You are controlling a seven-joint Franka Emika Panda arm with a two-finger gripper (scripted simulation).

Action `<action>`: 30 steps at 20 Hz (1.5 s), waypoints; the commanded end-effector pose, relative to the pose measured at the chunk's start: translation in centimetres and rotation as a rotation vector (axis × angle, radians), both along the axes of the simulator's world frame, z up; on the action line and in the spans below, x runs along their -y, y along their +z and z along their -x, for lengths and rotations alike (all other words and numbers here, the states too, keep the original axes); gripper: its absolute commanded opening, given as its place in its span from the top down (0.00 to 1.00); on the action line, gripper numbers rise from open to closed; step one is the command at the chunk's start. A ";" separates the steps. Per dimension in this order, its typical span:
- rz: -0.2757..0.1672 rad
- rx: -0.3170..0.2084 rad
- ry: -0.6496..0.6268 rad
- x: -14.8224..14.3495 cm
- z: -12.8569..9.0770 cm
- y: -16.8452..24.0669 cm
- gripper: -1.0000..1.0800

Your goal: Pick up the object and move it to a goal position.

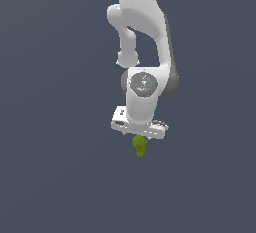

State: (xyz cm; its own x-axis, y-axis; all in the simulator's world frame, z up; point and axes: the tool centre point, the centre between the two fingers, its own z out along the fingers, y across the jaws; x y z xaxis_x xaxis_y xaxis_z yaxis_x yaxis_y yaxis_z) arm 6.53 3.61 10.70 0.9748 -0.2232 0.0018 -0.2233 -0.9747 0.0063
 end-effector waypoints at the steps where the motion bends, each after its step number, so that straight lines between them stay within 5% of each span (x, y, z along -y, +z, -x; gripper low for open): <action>1: -0.003 0.000 -0.031 -0.6 -0.7 -0.7 0.04; 28: -0.007 0.000 -0.069 -1.4 -1.4 -6.6 0.04; 29: -0.007 0.000 -0.069 -1.4 -1.4 -6.6 1.00; 30: -0.007 0.000 -0.069 -1.4 -1.4 -6.6 1.00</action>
